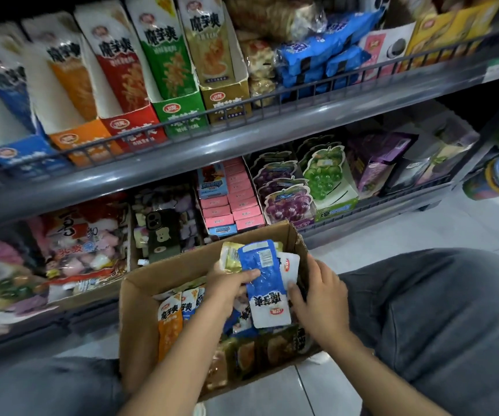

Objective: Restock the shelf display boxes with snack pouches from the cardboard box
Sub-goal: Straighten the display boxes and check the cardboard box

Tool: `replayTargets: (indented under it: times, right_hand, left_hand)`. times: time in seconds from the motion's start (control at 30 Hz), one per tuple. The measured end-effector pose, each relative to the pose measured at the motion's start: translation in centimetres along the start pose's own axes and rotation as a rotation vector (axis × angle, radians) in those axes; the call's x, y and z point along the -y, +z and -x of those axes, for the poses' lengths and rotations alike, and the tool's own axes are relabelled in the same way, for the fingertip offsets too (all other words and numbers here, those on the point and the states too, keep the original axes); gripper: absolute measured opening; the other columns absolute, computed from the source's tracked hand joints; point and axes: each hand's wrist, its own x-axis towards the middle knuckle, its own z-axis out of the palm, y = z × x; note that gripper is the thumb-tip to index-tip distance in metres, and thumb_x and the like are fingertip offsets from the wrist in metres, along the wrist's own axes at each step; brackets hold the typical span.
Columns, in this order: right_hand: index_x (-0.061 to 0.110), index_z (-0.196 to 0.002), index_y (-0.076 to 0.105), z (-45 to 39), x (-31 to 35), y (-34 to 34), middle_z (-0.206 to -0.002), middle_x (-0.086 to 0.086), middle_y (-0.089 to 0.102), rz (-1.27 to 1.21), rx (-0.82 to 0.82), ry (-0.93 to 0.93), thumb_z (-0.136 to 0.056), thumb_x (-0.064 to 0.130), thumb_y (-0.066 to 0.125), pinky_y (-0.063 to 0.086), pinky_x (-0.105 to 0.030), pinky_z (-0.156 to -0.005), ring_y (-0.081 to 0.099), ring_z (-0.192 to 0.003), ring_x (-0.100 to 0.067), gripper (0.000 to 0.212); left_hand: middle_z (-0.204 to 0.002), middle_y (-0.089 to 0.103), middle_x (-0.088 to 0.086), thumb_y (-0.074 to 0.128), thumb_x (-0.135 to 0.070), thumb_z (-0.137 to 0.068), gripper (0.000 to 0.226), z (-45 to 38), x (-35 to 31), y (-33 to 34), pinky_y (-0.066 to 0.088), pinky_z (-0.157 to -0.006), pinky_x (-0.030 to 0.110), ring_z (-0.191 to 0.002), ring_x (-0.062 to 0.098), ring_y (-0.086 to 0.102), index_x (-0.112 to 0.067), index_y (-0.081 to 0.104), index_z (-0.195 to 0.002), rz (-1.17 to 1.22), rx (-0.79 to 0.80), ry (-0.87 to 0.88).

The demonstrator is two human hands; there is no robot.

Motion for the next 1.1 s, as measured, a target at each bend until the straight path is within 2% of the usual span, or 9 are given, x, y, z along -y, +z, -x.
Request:
replayTargets:
  times: [0.1, 0.2, 0.27, 0.47, 0.67, 0.8, 0.9, 1.0, 1.1]
  right_hand:
    - [0.014, -0.141, 0.04, -0.4, 1.9, -0.8, -0.141, -0.001, 0.045, -0.235, 0.024, 0.019, -0.092, 0.055, 0.041, 0.03, -0.038, -0.11, 0.039, -0.13, -0.018, 0.064]
    - [0.019, -0.134, 0.047, -0.5, 5.2, -3.2, -0.12, 0.007, 0.062, -0.82, 0.27, 0.134, -0.085, 0.054, 0.054, 0.048, -0.034, -0.096, 0.059, -0.11, -0.008, 0.06]
    - [0.017, -0.121, 0.057, -1.1, 6.8, -4.3, -0.105, 0.002, 0.071, -1.0, 0.416, 0.155, -0.08, 0.048, 0.06, 0.053, -0.039, -0.09, 0.067, -0.098, -0.014, 0.052]
    - [0.015, -0.1, 0.069, -3.8, 9.7, -5.5, -0.095, -0.012, 0.073, -0.985, 0.437, 0.091, -0.089, 0.024, 0.063, 0.051, -0.053, -0.089, 0.067, -0.093, -0.036, 0.015]
    - [0.012, -0.124, 0.057, -6.0, 11.5, -5.9, -0.111, -0.005, 0.068, -0.857, 0.391, 0.099, -0.091, 0.027, 0.061, 0.049, -0.045, -0.095, 0.065, -0.099, -0.024, 0.037]
    - [0.016, -0.132, 0.047, -6.9, 11.1, -6.2, -0.115, 0.001, 0.054, -0.883, 0.255, 0.114, -0.095, 0.022, 0.057, 0.04, -0.032, -0.091, 0.053, -0.106, -0.018, 0.039]
    - [0.014, -0.127, 0.053, -7.1, 10.9, -5.7, -0.118, -0.01, 0.063, -1.036, 0.252, 0.248, -0.093, 0.021, 0.06, 0.049, -0.041, -0.088, 0.062, -0.1, -0.026, 0.036]
    - [0.009, -0.127, 0.053, -7.0, 10.7, -4.8, -0.115, -0.016, 0.066, -1.158, 0.359, 0.355, -0.086, 0.023, 0.066, 0.051, -0.048, -0.09, 0.064, -0.101, -0.033, 0.045]
    - [0.013, -0.125, 0.055, -6.6, 11.2, -4.0, -0.116, -0.017, 0.066, -1.186, 0.405, 0.36, -0.085, 0.025, 0.066, 0.046, -0.057, -0.096, 0.063, -0.104, -0.038, 0.043]
  left_hand:
    - [-0.085, 0.071, 0.005, 0.071, 0.013, -0.073, 0.037, 2.5, -2.5, -2.0, 0.057, -0.053, 0.026, -0.063, 0.012, 0.07, -0.014, 0.057, -0.095, 0.05, 0.098, 0.076]
    - [-0.086, 0.072, 0.006, 0.067, 0.015, -0.074, 0.039, 4.5, -4.4, -3.9, 0.059, -0.059, 0.028, -0.067, 0.014, 0.071, -0.01, 0.059, -0.103, 0.055, 0.189, 0.124]
    - [-0.082, 0.074, 0.005, 0.064, 0.015, -0.077, 0.034, 5.7, -5.6, -5.4, 0.06, -0.063, 0.03, -0.069, 0.016, 0.071, -0.011, 0.06, -0.1, 0.067, 0.235, 0.131]
    - [-0.076, 0.074, 0.011, 0.057, 0.011, -0.083, 0.018, 7.0, -7.0, -8.2, 0.059, -0.055, 0.031, -0.063, 0.019, 0.072, -0.002, 0.059, -0.094, 0.227, 0.279, 0.095]
    - [-0.076, 0.074, 0.008, 0.059, 0.004, -0.085, 0.011, 6.4, -6.8, -9.6, 0.056, -0.05, 0.026, -0.061, 0.016, 0.071, -0.005, 0.065, -0.09, 0.276, 0.135, 0.139]
    - [-0.099, 0.072, 0.014, 0.06, -0.005, -0.088, 0.016, 6.2, -6.9, -11.4, 0.055, -0.065, 0.036, -0.078, 0.025, 0.069, -0.009, 0.065, -0.102, 0.339, 0.043, 0.186]
    - [-0.107, 0.068, 0.021, 0.054, -0.011, -0.091, 0.022, 6.2, -7.1, -11.6, 0.051, -0.075, 0.044, -0.084, 0.033, 0.065, -0.009, 0.063, -0.111, 0.489, 0.093, 0.066]
    - [-0.099, 0.069, 0.018, 0.049, -0.02, -0.095, 0.029, 6.3, -7.3, -11.2, 0.05, -0.068, 0.041, -0.078, 0.031, 0.065, -0.009, 0.058, -0.121, 0.541, 0.168, -0.024]
    - [-0.083, 0.072, 0.012, 0.047, -0.021, -0.097, 0.022, 6.7, -7.2, -10.6, 0.051, -0.061, 0.037, -0.066, 0.026, 0.069, -0.012, 0.058, -0.113, 0.505, 0.245, -0.037]
